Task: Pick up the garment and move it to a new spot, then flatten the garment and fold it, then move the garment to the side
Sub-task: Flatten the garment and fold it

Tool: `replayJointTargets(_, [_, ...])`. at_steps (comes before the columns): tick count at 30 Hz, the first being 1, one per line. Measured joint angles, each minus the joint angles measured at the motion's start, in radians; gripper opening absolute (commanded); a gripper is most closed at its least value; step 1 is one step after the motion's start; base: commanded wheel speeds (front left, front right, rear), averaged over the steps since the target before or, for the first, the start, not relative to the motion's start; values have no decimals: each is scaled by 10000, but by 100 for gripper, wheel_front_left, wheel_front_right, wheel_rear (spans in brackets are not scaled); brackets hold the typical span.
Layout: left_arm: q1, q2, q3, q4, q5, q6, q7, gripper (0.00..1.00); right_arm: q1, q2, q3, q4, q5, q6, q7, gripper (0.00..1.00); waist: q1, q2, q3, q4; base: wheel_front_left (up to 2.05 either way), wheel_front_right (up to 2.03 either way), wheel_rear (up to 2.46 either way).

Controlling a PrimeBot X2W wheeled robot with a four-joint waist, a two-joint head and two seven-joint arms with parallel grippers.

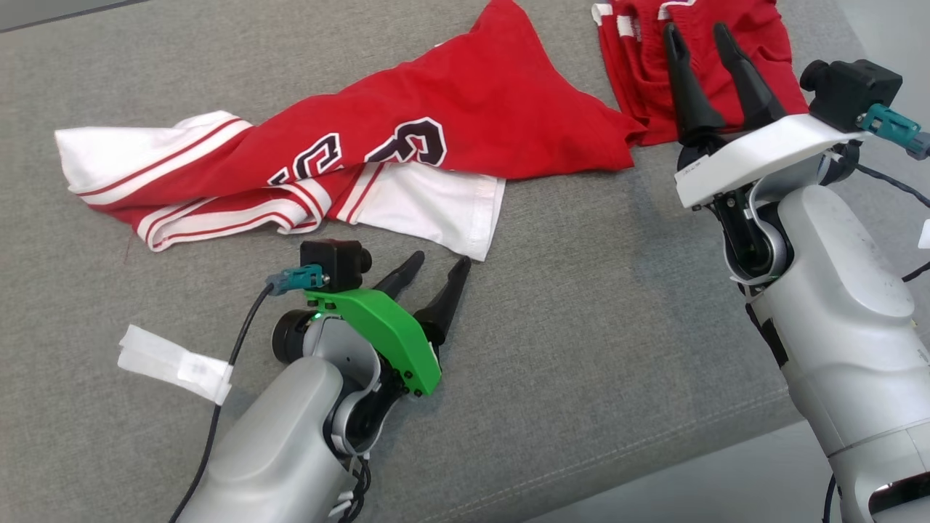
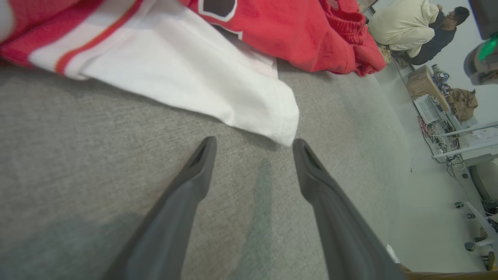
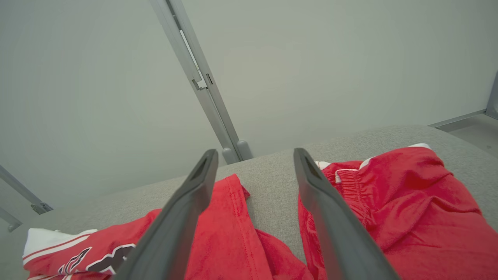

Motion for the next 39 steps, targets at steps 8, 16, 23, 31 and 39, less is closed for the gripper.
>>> replayJointTargets(8, [-879, 15, -397, 387, -341, 640, -2, 100, 30, 50, -42, -301, -2, 4, -13, 100, 0, 0, 305, -760, 0, 0, 0])
replayJointTargets(16, [-1495, 4, -1175, 1016, 591, 915, -305, 22, 213, -29, -238, -598, -61, 4, -27, 100, 0, 0, 393, -836, 0, 0, 0])
replayJointTargets(23, [-1715, 15, -1779, 1440, 1392, 999, -842, 0, 312, -125, -550, -848, -257, 4, -27, 100, 0, 0, 268, -630, 0, 0, 0])
replayJointTargets(31, [-1903, 15, -2142, 1202, 1672, 997, -1837, 0, 875, -313, -750, -819, -366, 4, -27, 100, 0, 0, 0, -185, 0, 0, 0])
replayJointTargets(39, [-2151, 36, -1524, -35, 2349, 1080, -2959, 0, 1684, -755, -913, -370, -518, -8, -27, 100, 0, 0, -318, 419, 0, 0, 0])
